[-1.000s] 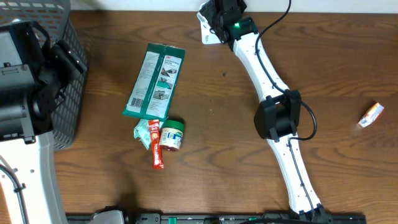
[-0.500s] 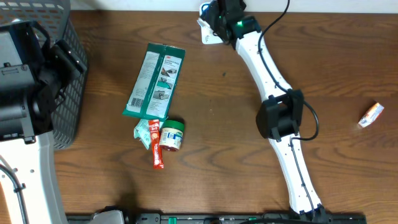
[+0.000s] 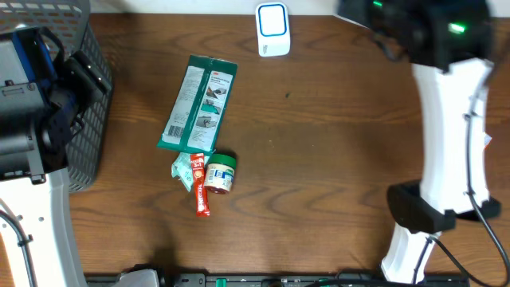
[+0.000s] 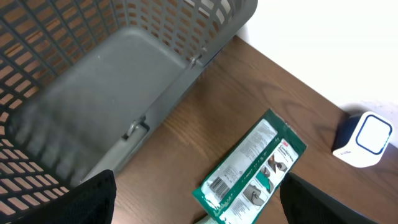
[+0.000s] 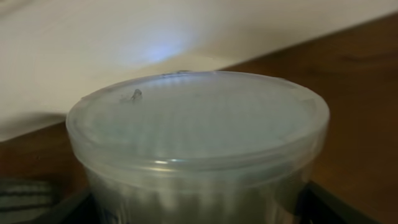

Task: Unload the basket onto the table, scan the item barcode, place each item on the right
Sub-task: 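Carry the tub right and set it down near the orange packet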

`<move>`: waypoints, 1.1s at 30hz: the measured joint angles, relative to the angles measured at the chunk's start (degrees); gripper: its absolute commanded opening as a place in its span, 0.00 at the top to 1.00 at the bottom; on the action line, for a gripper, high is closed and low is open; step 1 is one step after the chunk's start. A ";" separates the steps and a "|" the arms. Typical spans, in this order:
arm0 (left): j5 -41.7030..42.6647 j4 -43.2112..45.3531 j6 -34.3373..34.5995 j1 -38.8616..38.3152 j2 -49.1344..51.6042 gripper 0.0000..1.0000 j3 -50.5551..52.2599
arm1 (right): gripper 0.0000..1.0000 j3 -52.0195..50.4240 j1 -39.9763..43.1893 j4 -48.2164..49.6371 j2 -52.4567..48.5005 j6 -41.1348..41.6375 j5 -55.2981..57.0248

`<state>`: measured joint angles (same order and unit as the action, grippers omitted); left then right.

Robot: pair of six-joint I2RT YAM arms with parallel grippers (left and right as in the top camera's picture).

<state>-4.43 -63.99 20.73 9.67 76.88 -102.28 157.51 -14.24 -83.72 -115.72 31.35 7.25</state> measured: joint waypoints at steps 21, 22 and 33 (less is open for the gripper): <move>0.00 -0.07 0.00 -0.02 0.00 0.19 0.00 | 0.99 -22.29 14.47 -13.33 8.70 8.70 30.58; 0.00 -0.07 0.00 -0.02 0.00 0.19 0.00 | 0.99 -26.80 14.34 -13.03 10.69 11.65 33.05; 0.02 0.09 0.00 -0.02 0.00 0.19 0.00 | 0.99 -86.18 11.82 37.51 40.02 20.52 49.31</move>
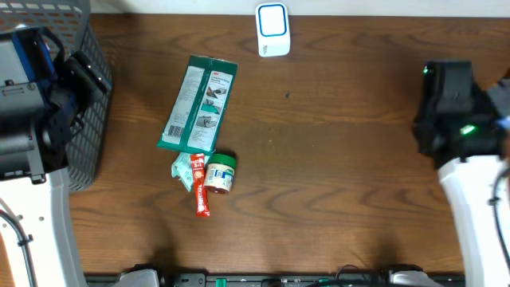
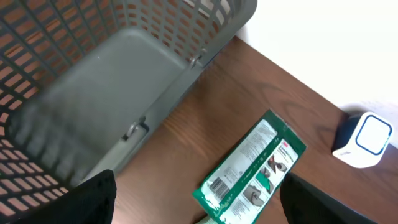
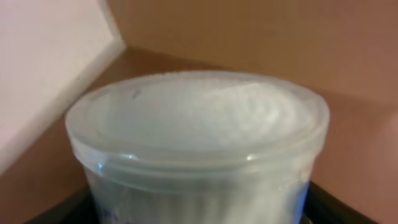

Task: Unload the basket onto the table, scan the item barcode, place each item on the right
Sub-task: 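Carry the tub right and set it down near the orange packet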

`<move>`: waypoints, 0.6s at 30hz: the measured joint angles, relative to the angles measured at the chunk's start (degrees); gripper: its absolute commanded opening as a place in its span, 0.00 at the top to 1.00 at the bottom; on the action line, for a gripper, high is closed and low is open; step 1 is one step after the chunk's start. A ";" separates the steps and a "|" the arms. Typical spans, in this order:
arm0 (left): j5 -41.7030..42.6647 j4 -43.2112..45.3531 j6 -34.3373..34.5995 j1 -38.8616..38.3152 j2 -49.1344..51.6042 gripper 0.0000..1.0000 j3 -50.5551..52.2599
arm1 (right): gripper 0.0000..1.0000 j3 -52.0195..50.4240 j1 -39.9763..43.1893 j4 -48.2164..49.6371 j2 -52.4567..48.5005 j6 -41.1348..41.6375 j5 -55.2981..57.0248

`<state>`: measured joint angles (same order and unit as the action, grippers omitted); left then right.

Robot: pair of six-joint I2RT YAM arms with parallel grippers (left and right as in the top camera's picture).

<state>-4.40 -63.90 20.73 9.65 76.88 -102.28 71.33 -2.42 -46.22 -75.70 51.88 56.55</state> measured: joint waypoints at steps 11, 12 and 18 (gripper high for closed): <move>-0.02 -0.11 0.00 0.02 0.00 0.19 0.04 | 0.99 -35.26 5.01 65.29 -13.79 -44.57 -5.90; -0.04 -0.11 0.00 0.02 0.00 0.19 0.04 | 0.99 -35.60 6.12 65.48 -14.73 -45.83 -7.76; -0.02 -0.11 0.00 0.00 0.00 0.19 0.04 | 0.99 -35.89 11.39 68.02 -17.99 -48.98 -18.97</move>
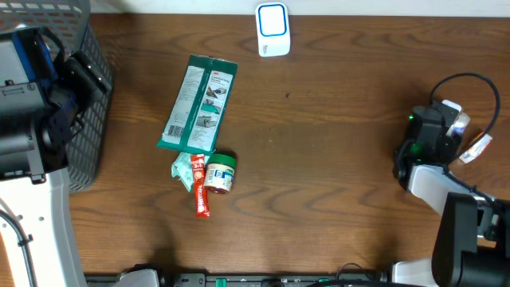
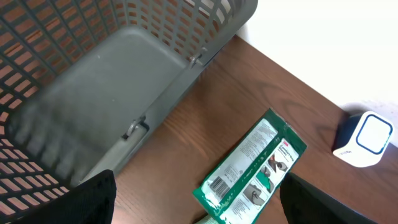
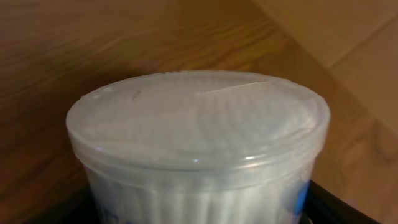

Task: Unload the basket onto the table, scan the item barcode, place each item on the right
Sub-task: 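Carry the tub right and set it down near the orange packet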

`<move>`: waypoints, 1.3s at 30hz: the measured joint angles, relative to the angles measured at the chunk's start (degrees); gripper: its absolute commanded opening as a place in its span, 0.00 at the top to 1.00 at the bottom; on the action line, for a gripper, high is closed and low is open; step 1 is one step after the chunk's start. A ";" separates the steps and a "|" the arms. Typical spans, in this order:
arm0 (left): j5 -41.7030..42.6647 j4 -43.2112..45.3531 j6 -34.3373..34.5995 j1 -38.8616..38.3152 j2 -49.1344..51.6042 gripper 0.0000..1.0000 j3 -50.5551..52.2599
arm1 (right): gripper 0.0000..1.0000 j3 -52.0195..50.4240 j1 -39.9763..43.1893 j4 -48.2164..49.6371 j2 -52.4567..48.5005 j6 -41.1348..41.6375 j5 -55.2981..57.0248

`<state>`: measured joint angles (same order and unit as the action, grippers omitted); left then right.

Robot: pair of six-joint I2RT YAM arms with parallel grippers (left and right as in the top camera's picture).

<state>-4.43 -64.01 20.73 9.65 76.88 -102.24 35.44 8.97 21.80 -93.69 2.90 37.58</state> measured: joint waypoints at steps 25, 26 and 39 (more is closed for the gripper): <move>0.00 -0.02 0.00 0.00 0.00 0.19 0.00 | 0.01 0.00 4.09 3.21 -3.26 -12.17 -9.35; 0.00 0.00 0.00 0.00 0.00 0.19 0.00 | 0.01 -0.04 4.09 2.34 -2.82 -12.17 -9.33; 0.00 0.00 0.00 0.00 0.00 0.19 0.00 | 0.01 -0.04 4.09 -4.46 9.33 -11.87 -9.31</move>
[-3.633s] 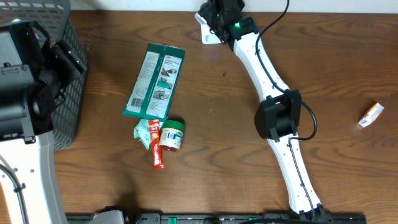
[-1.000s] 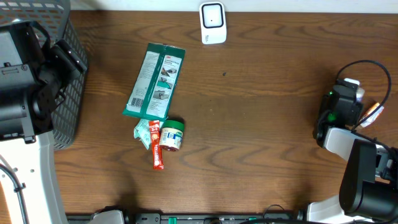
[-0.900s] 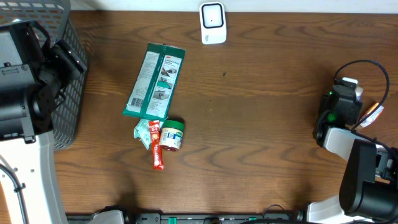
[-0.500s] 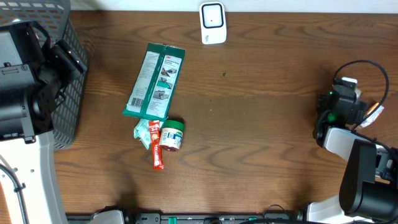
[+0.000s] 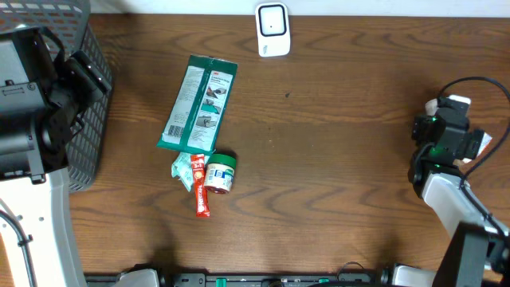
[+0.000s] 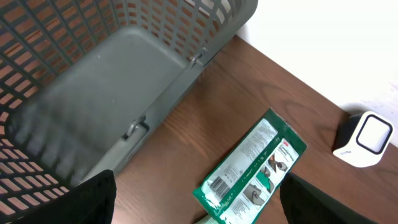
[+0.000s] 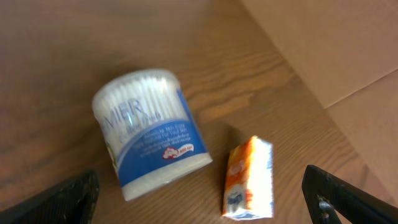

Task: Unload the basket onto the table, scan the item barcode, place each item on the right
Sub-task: 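Carry the tub right and set it down near the orange packet, then move the right gripper left to the green glove packet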

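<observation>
The white barcode scanner (image 5: 272, 29) stands at the table's far edge; it also shows in the left wrist view as the scanner (image 6: 364, 140). A clear tub of cotton swabs (image 7: 152, 130) with a blue label lies on its side on the wood. My right gripper (image 7: 199, 208) is open a little above it, with nothing between its fingers. In the overhead view the right gripper (image 5: 442, 137) is at the table's right edge, hiding the tub. My left gripper (image 6: 199, 208) hangs open at the left beside the basket, holding nothing.
A small orange and white pack (image 7: 250, 179) lies right of the tub. A long green packet (image 5: 199, 104), a small jar (image 5: 220, 174), a red stick (image 5: 199, 190) and a small green sachet (image 5: 182, 169) lie left of centre. A grey mesh basket (image 5: 88, 119) stands at the far left.
My right gripper was shut on the cotton swab tub; now it is open and the tub lies on its side below it. The scanner's face no longer glows blue. The left arm is unchanged.
My right gripper held the tub at the back right, near the scanner. Then it was out at the right side of the table, then low at the right edge, still holding the tub. Now the tub lies released there. The left arm stayed still.
</observation>
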`<move>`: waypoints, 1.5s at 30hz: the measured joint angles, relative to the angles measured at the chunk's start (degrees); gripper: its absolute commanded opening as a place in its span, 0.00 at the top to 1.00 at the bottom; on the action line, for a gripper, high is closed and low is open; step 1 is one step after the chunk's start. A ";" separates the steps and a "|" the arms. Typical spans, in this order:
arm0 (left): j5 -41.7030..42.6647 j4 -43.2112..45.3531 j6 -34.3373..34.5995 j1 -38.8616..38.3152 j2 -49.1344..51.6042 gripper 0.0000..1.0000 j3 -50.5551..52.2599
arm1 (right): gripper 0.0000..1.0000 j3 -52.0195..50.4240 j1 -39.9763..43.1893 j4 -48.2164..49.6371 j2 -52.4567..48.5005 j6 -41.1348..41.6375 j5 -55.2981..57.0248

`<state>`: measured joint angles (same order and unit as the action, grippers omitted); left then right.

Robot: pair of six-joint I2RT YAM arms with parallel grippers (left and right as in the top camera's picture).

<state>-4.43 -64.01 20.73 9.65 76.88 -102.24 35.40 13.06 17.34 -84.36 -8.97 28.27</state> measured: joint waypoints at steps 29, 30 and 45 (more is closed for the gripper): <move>-0.02 0.02 0.00 0.02 0.00 0.19 0.00 | 0.28 60.76 -0.46 -78.20 11.15 13.27 -44.89; -0.02 -0.02 0.00 0.00 0.00 0.19 0.00 | 0.27 63.12 -0.72 -79.38 10.49 13.38 -45.18; 0.00 0.00 0.00 0.02 0.00 0.19 0.00 | 0.01 89.90 -20.94 -100.13 -17.22 19.26 -52.04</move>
<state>-4.43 -64.01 20.73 9.67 76.88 -102.24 125.29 -7.88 -82.78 -101.58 10.28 -23.77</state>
